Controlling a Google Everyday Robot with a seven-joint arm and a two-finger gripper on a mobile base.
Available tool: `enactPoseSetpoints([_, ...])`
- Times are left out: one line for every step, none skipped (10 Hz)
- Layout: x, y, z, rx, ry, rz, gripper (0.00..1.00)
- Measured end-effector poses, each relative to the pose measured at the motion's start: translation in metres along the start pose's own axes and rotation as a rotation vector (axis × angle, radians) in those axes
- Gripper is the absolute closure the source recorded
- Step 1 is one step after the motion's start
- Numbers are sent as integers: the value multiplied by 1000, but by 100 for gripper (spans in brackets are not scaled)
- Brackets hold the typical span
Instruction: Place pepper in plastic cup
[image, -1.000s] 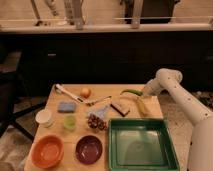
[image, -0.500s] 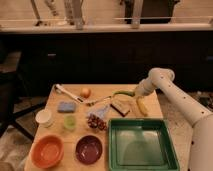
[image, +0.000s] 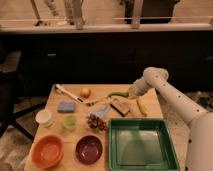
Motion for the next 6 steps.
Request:
enactPoseSetpoints([-7,0,5,-12,-7,-11,100])
enactPoseSetpoints([-18,0,12,-28,-16,-29,100])
enactPoseSetpoints([-26,0,16,-37,-19,-39,100])
enactPoseSetpoints([-23,0,15,-36,-16,-36,100])
enactPoseSetpoints([-21,1,14,-35,-15,-34,100])
enactPoseSetpoints([-23,0,15,-37,-16,-36,100])
